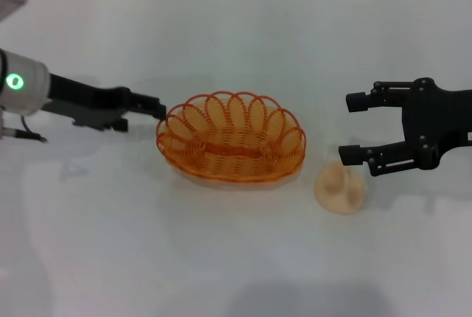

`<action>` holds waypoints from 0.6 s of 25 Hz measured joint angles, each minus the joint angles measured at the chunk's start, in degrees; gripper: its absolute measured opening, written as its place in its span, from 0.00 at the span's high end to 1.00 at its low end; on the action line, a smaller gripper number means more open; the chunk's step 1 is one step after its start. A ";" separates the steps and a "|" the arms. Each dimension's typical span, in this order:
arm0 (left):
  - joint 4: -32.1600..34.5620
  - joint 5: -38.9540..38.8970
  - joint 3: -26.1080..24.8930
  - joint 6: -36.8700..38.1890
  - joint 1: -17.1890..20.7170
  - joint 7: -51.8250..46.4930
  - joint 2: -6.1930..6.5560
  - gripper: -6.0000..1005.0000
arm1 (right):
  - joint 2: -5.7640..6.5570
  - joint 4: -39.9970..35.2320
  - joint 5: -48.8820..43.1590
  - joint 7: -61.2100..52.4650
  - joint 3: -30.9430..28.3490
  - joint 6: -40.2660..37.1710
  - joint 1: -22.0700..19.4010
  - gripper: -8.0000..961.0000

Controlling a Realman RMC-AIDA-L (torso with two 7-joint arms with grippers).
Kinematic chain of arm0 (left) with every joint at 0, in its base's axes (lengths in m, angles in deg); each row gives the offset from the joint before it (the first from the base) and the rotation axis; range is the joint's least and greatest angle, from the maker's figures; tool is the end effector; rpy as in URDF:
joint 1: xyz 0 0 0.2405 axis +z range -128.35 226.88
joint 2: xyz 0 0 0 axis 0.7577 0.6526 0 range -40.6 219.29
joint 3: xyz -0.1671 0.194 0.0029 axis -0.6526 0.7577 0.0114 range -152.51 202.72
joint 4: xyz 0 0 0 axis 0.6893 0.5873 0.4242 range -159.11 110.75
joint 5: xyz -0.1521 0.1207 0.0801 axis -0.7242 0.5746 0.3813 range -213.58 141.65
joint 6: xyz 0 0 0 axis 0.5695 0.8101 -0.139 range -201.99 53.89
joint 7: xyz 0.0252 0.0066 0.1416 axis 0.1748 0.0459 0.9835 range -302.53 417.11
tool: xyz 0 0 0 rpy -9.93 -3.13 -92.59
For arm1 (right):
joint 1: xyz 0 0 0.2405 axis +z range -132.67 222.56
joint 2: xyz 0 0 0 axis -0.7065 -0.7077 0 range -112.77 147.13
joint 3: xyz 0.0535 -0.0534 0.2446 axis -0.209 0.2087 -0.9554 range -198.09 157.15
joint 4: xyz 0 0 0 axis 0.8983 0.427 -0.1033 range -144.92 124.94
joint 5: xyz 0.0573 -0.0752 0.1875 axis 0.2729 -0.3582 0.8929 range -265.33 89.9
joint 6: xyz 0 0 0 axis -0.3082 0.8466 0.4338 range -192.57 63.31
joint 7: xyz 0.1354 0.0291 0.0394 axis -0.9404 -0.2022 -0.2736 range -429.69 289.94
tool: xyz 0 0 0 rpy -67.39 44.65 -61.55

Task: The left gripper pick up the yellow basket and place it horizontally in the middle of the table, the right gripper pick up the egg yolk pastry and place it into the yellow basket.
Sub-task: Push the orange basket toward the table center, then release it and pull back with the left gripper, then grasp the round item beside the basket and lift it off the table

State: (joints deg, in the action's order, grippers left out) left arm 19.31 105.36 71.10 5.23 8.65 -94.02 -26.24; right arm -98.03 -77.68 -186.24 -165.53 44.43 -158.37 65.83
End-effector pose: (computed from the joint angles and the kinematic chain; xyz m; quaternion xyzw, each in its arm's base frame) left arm -0.2642 0.3860 0.0174 -0.7530 -0.6399 -0.0370 0.1486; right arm 0.1974 0.3119 0.0424 -0.9688 0.1093 0.2105 0.0720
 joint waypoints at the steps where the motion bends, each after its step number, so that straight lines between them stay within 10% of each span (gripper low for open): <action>1: 0.98 -0.70 -0.01 0.00 0.39 0.54 0.29 0.16 | 0.00 0.01 0.01 0.00 0.04 0.03 0.02 0.11; 15: 17.55 -27.42 -0.12 2.11 8.53 18.34 0.57 0.12 | 0.26 2.57 -0.14 -1.50 -0.29 1.78 1.04 0.11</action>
State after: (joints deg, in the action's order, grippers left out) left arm 36.86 77.94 70.98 7.34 17.18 -75.68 -25.67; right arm -97.77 -75.10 -186.38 -167.02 44.14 -156.59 66.87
